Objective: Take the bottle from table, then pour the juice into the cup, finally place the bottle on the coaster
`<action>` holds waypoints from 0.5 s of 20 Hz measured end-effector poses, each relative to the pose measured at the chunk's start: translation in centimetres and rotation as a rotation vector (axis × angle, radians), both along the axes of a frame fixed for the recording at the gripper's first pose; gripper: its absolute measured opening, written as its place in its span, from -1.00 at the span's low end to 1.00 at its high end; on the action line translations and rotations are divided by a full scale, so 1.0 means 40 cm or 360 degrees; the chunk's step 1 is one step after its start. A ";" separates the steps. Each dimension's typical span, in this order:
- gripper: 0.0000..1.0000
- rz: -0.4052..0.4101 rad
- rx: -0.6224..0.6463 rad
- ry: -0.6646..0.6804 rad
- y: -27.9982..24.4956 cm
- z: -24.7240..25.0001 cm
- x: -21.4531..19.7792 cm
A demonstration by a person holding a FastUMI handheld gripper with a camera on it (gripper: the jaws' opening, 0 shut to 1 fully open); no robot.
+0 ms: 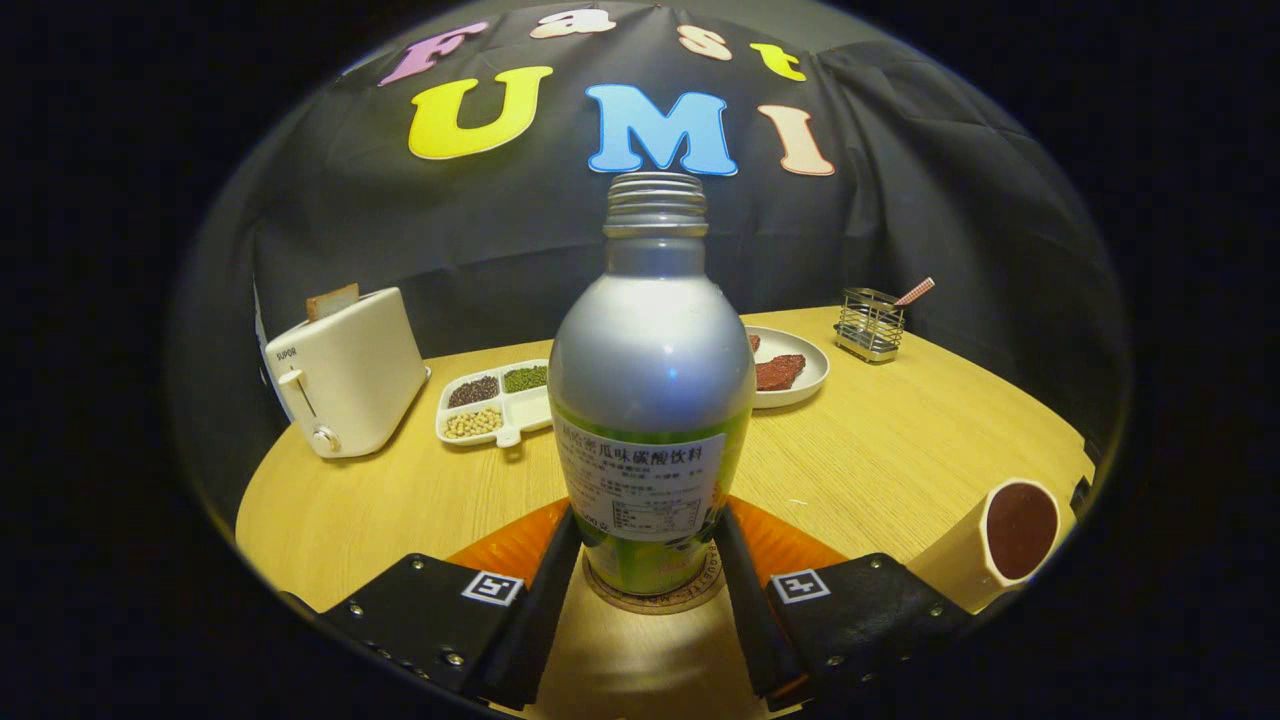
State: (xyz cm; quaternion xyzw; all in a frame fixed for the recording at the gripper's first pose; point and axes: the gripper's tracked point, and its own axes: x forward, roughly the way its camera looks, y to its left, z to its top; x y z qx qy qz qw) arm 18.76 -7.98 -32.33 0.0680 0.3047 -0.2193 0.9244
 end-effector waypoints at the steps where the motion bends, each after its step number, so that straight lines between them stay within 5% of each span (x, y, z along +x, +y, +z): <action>1: 0.54 0.0008 -0.0007 0.0008 0.001 -0.004 -0.001; 8: 0.60 0.0045 -0.0063 0.0042 -0.006 -0.010 0.001; 10: 0.79 0.0058 -0.0062 0.0032 0.000 0.003 -0.004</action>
